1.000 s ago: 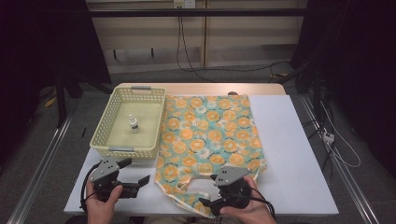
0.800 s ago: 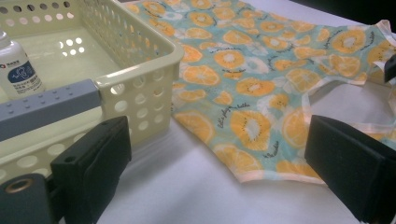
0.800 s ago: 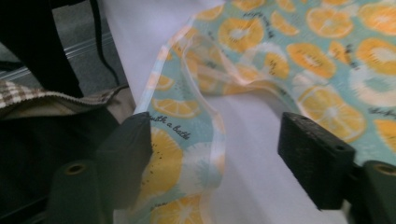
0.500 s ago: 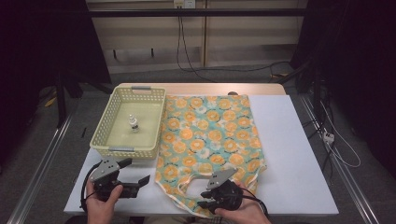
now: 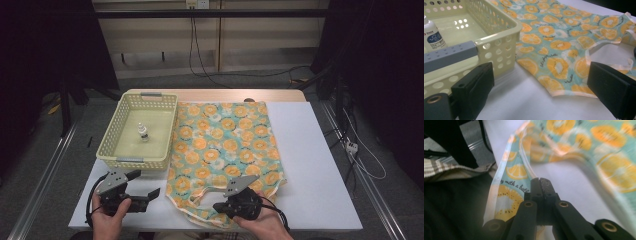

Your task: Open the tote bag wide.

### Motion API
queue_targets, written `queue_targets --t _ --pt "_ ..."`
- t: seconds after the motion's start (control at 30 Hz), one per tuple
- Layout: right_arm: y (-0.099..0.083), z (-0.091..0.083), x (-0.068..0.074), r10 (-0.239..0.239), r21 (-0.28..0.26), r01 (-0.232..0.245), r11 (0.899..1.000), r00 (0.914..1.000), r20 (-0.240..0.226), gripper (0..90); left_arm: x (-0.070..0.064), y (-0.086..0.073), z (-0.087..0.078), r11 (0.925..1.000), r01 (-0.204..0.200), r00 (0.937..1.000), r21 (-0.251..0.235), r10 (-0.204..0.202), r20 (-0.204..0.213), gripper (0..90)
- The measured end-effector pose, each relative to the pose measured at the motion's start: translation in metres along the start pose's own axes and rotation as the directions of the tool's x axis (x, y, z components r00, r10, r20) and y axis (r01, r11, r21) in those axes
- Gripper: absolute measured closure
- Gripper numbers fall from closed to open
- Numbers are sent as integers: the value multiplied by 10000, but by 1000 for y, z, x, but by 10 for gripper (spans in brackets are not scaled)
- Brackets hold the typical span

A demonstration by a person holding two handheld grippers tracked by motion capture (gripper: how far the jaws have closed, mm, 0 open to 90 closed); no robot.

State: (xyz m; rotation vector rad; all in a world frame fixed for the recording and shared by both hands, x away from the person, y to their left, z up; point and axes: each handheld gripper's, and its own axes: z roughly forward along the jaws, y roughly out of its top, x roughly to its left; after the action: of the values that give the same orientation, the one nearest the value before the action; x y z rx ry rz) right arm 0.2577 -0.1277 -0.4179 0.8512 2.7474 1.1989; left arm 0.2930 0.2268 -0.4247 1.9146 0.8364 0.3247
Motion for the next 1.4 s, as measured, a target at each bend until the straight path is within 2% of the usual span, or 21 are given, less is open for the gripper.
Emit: queue_targets --t 0.07,0.1,0.2,0.33,0.37,0.47,0.5,0.53,0.63,0.67,0.7,0.77,0.9,0.93,0.97,1.0,1.13,1.23,1.27,1.33,1.4 --pt "3 -2 -1 28 -132 -27 9999 9999 118 900 0 0 0 10000 4 10000 -11 -4 -5 72" --pt "8 -7 -6 26 -378 -16 9993 9996 286 900 0 0 0 10000 0 10000 -14 0 -4 72" --pt "14 -11 -12 46 -614 -20 9981 9991 418 900 0 0 0 10000 16 10000 -16 -16 0 72" --pt "30 -20 -32 288 -1103 -200 9937 9965 787 900 1 0 0 10000 36 10000 -15 -36 -14 72" --pt "30 -20 -32 288 -1103 -200 9937 9965 787 900 1 0 0 10000 39 10000 -12 -39 -13 72" --pt "39 -23 -47 407 -1301 -267 9911 9935 1061 900 1 0 0 10000 36 10000 -11 -36 -7 72" --pt "44 -23 -57 525 -1386 -357 9897 9914 1200 900 1 0 0 10000 28 10000 -14 -28 -9 72" --pt "44 -23 -57 525 -1386 -357 9897 9914 1200 900 1 0 0 10000 31 10000 -15 -31 -7 72" --pt "52 -21 -73 726 -1479 -513 9877 9871 1428 900 1 0 0 10000 29 10000 -12 -29 9 72" --pt "56 -20 -86 828 -1562 -588 9860 9849 1519 900 1 0 0 10000 27 10000 -10 -27 8 72" --pt "56 -20 -86 828 -1562 -588 9860 9849 1519 900 1 0 0 10000 23 10000 -6 -23 -2 72" --pt "62 -17 -99 1065 -1659 -790 9830 9806 1645 900 2 0 0 10000 33 10000 14 -33 27 72" --pt "70 -13 -116 1223 -1606 -923 9827 9744 1884 900 2 0 0 10000 -1 10000 6 1 25 72" --pt "70 -13 -116 1223 -1606 -923 9827 9744 1884 900 2 0 0 10000 -8 10000 6 8 26 72" --pt "74 -11 -125 1344 -1598 -1025 9818 9698 2037 900 2 0 0 10000 -4 10000 10 4 26 72" --pt "74 -11 -125 1344 -1598 -1025 9818 9698 2037 900 2 0 0 10000 -7 10000 11 7 27 72" --pt "78 -4 -143 1742 -1659 -1414 9759 9635 2031 900 2 -1 1 10000 43 10000 20 -43 54 72" --pt "82 3 -158 1965 -1592 -1635 9736 9554 2206 900 2 -1 1 10000 49 10000 24 -49 83 72" --pt "82 3 -158 1965 -1592 -1635 9736 9554 2206 900 2 -1 1 10000 35 10000 22 -35 70 72" --pt "82 6 -166 2180 -1623 -1839 9694 9493 2264 900 2 -1 0 10000 40 10000 34 -40 63 72" --pt "78 13 -174 2272 -1447 -1973 9696 9453 2341 900 3 -1 0 10000 31 10000 29 -31 68 72"
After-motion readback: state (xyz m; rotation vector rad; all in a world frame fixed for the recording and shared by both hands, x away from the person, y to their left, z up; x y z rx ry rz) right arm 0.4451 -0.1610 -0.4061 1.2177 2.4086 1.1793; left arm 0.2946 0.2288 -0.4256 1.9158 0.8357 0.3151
